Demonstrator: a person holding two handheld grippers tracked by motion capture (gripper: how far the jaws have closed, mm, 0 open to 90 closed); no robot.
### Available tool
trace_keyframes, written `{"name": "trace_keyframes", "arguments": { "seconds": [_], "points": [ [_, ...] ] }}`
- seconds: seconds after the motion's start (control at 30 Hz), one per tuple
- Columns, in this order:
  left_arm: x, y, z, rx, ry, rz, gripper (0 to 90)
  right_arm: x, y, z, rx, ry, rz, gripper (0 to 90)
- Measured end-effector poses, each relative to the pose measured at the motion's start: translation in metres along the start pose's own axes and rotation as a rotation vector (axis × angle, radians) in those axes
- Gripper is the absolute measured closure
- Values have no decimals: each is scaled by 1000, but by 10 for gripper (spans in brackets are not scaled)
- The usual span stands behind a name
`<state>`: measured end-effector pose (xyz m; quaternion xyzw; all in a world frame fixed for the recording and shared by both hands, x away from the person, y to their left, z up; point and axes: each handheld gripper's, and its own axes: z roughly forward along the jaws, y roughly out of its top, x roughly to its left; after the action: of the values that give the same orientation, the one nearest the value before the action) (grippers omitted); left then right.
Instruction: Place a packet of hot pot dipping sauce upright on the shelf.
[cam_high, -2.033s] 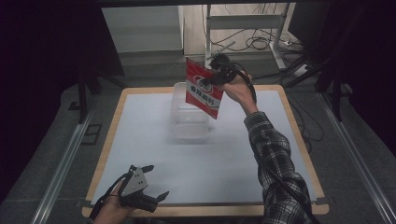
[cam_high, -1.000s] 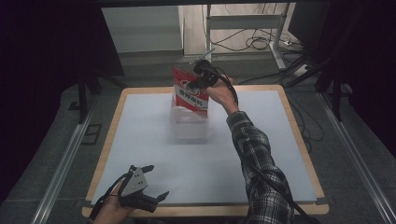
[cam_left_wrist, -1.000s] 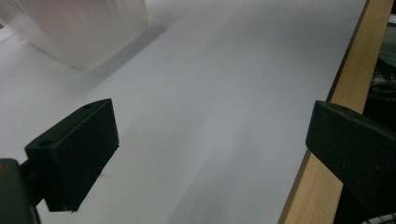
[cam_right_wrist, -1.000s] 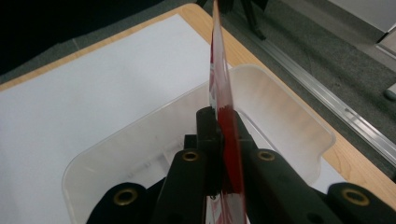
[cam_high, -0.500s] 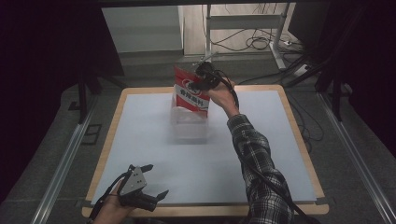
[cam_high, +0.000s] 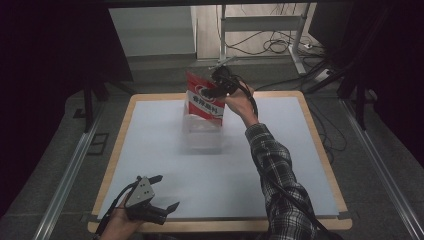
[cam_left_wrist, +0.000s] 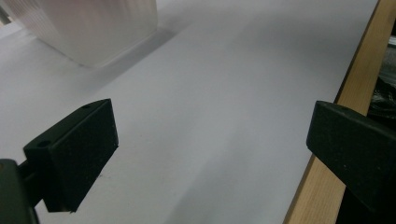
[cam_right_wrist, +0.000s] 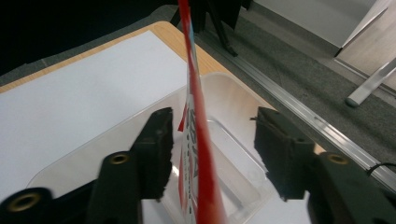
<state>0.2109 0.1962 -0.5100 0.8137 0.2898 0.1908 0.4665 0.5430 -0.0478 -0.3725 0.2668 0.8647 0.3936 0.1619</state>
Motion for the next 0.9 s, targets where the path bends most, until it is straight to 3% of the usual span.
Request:
{"name": "trace_keyframes", "arguments": {
  "seconds": [0.4,0.9],
  "points": [
    [2,0,-1,-13,-3,-16,20,1,1,-3,-2,6,-4,268],
    [1,0,-1,-9,-11,-7,21,4,3,-12,-30,19,-13,181]
  ]
}}
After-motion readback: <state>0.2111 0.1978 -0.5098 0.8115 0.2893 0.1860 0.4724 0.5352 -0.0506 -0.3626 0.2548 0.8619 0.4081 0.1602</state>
